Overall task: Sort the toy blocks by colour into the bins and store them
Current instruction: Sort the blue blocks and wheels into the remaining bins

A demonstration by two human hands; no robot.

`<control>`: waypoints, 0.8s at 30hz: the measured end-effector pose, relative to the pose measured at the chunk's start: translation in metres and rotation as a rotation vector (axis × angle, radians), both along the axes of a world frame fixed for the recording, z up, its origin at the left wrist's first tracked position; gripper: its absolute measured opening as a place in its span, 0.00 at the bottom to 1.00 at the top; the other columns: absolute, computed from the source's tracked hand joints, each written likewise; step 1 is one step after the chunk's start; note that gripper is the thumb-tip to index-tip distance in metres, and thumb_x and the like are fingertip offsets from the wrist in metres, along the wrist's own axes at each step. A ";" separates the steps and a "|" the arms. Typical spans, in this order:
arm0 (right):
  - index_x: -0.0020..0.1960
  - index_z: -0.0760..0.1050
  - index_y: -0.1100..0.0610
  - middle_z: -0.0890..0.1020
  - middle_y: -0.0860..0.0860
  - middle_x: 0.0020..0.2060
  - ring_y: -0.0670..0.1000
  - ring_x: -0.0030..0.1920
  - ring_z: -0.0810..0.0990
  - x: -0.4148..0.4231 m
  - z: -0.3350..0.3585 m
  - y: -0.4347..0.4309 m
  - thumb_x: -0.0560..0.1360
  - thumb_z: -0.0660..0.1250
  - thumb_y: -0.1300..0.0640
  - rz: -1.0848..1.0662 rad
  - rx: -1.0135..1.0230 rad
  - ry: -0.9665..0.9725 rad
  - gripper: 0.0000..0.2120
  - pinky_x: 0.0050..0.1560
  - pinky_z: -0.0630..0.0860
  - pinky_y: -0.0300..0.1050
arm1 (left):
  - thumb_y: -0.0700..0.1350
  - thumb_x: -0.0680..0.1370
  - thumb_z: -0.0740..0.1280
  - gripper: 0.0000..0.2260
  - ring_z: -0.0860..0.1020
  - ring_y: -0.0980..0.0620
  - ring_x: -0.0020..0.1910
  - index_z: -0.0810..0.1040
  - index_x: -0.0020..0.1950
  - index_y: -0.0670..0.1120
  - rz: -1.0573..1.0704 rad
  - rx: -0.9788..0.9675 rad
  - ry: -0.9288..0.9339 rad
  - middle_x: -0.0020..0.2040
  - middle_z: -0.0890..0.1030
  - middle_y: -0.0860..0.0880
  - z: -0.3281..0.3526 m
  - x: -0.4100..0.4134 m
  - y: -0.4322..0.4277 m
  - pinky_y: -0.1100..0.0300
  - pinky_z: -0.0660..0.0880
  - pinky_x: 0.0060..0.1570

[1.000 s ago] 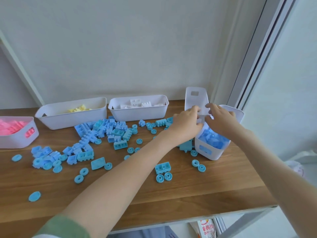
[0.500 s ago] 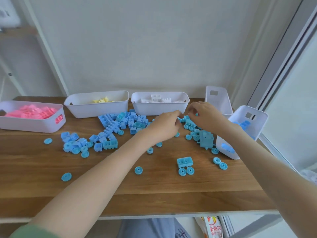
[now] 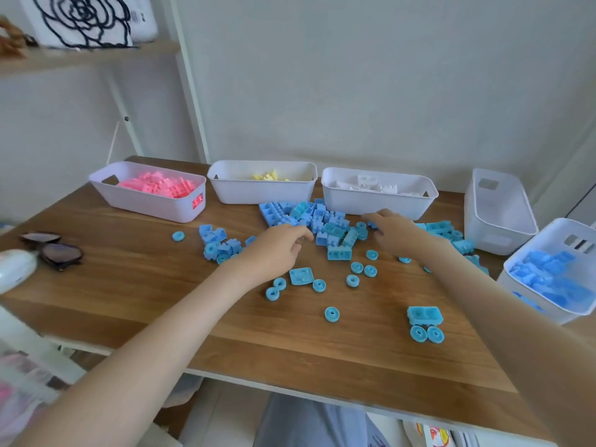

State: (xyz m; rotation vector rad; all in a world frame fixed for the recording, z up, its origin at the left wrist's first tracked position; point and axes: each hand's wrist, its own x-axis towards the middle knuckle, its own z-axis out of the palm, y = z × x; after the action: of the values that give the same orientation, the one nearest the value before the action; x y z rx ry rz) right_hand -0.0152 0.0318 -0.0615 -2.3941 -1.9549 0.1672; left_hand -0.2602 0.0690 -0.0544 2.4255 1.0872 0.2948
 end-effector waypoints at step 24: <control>0.58 0.72 0.51 0.74 0.51 0.56 0.53 0.60 0.70 0.006 -0.004 -0.002 0.77 0.61 0.53 -0.006 -0.012 0.014 0.10 0.61 0.62 0.52 | 0.49 0.77 0.67 0.13 0.68 0.51 0.55 0.70 0.57 0.45 -0.139 0.151 0.072 0.54 0.73 0.49 -0.012 0.053 -0.009 0.59 0.67 0.52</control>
State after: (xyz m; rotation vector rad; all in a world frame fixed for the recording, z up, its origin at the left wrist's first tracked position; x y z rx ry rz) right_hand -0.0090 0.0297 -0.0654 -2.3990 -1.9470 0.1955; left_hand -0.2074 0.0596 -0.0666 2.6499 0.9506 0.2542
